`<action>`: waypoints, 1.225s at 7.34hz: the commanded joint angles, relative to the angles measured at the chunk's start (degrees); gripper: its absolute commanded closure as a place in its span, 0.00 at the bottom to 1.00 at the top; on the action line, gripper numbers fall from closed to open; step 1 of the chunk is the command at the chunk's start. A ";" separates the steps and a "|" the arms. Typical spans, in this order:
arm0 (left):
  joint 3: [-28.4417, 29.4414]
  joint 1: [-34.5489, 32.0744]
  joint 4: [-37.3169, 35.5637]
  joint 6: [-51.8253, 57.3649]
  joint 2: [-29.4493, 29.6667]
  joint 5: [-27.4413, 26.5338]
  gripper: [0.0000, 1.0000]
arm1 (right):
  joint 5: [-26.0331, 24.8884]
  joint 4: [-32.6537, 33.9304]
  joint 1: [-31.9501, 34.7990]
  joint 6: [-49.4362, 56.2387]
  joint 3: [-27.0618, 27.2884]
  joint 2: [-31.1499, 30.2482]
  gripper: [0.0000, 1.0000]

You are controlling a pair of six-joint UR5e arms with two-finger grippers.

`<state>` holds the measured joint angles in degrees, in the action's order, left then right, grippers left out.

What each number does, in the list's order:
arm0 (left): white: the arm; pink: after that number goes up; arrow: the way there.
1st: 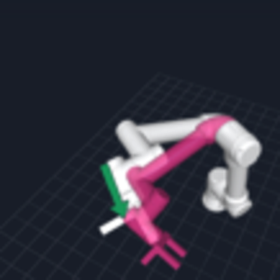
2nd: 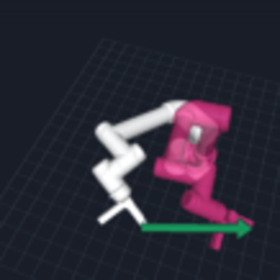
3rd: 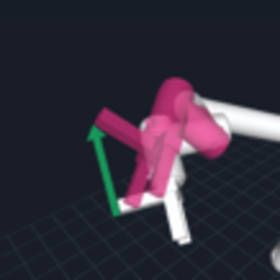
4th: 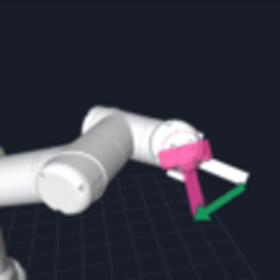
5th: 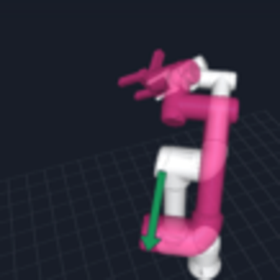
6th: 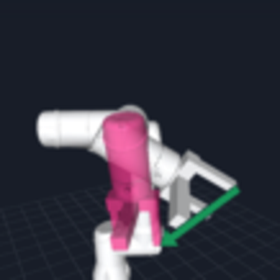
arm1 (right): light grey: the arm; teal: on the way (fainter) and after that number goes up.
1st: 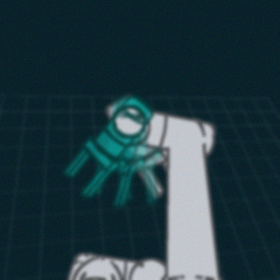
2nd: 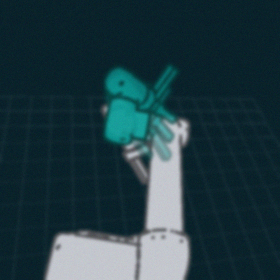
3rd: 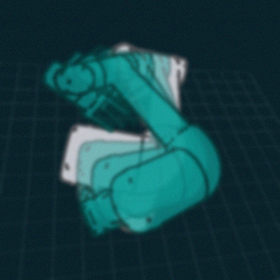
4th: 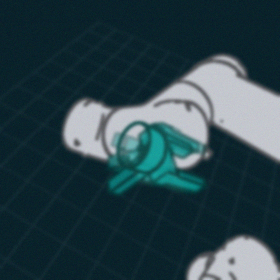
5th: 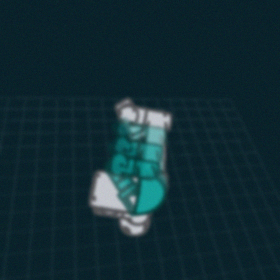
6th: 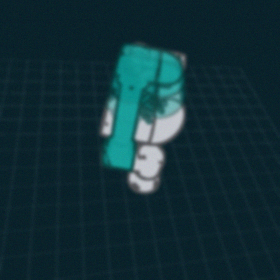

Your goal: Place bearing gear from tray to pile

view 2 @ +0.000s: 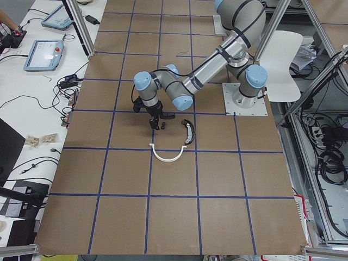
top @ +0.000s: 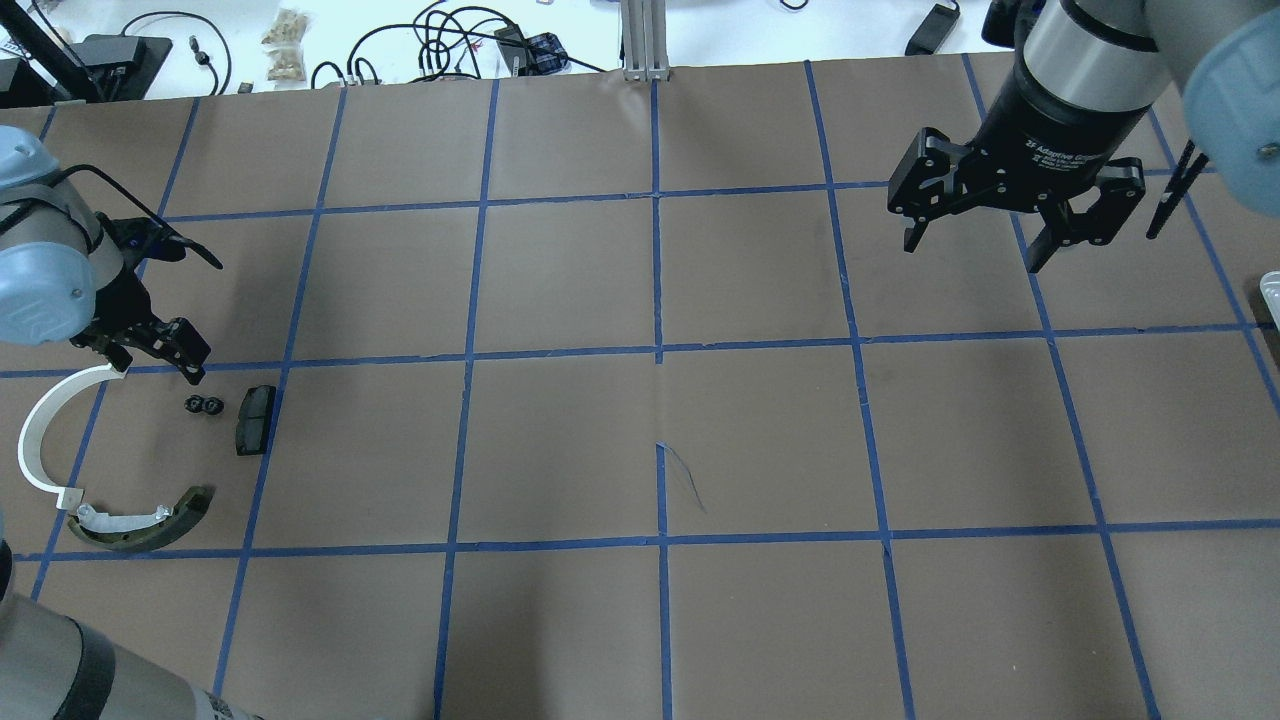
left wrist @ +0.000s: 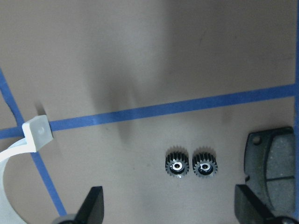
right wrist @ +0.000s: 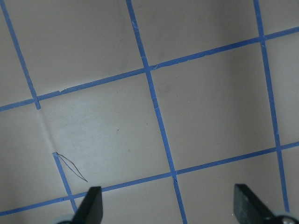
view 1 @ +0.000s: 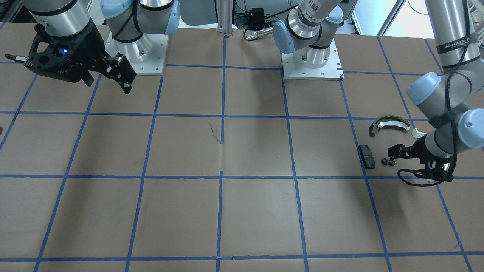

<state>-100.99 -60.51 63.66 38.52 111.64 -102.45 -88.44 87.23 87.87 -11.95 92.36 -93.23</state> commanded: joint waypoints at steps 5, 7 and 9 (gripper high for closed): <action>19.05 -20.83 36.49 -36.07 -15.37 6.03 0.00 | 0.37 -3.38 -0.07 0.79 1.59 -3.08 0.00; 19.78 -29.11 36.28 -42.19 -17.58 9.11 0.00 | 0.20 -3.47 -0.07 0.79 1.95 -2.74 0.00; 17.85 -29.84 36.19 -40.81 -20.05 9.64 0.00 | 0.38 -3.38 -0.07 0.79 1.95 -2.92 0.00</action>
<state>-82.26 -89.36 99.83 -2.55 93.05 -93.10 -88.07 83.90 87.77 -11.16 94.23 -95.94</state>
